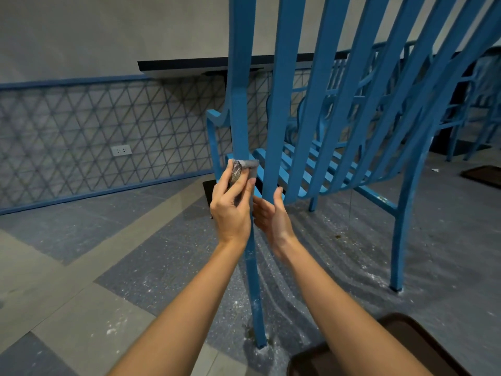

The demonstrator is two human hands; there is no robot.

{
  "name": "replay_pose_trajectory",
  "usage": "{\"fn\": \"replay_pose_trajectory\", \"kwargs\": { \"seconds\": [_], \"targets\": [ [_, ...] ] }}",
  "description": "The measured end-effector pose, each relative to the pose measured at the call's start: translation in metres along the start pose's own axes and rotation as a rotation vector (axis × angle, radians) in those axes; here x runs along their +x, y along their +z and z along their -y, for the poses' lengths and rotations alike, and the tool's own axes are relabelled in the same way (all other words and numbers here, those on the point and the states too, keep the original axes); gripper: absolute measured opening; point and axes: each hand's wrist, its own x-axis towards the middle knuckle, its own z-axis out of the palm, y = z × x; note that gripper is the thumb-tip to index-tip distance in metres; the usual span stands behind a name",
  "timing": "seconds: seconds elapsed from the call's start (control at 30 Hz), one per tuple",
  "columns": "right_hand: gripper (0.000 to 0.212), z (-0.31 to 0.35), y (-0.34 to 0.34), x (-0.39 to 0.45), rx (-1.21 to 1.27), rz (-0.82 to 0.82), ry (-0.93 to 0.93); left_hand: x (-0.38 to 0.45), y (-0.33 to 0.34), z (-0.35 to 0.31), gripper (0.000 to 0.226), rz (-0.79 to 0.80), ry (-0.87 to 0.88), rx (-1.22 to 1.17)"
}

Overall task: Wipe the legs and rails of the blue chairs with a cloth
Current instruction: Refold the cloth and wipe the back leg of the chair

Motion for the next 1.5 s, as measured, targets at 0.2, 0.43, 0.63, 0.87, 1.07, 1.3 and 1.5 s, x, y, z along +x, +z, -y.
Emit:
{"fn": "replay_pose_trajectory", "kwargs": {
  "seconds": [0.2, 0.43, 0.63, 0.87, 1.07, 1.3, 1.5],
  "targets": [
    [0.081, -0.004, -0.002, 0.002, 0.008, 0.004, -0.014, -0.001, -0.004, 0.015, 0.036, 0.04, 0.118, 0.141],
    [0.074, -0.006, 0.001, 0.001, 0.017, 0.001, -0.044, -0.031, -0.017, 0.035, 0.037, 0.134, 0.085, 0.179],
    [0.076, -0.005, 0.0, 0.0, -0.001, -0.002, -0.021, -0.04, -0.024, 0.03, 0.04, 0.026, 0.026, 0.08],
    [0.077, -0.001, 0.002, -0.001, -0.012, -0.004, -0.003, -0.006, -0.02, 0.007, 0.034, -0.037, 0.159, 0.01],
    [0.077, -0.001, 0.003, -0.001, -0.007, -0.018, 0.006, 0.004, -0.02, 0.02, 0.033, 0.121, 0.209, 0.096],
    [0.077, -0.007, 0.0, 0.0, 0.02, -0.031, -0.008, -0.025, -0.022, 0.04, 0.034, 0.12, 0.156, 0.12],
    [0.068, -0.011, 0.001, -0.002, 0.054, -0.044, -0.006, -0.052, -0.028, 0.055, 0.034, 0.218, 0.046, 0.153]
  ]
}}
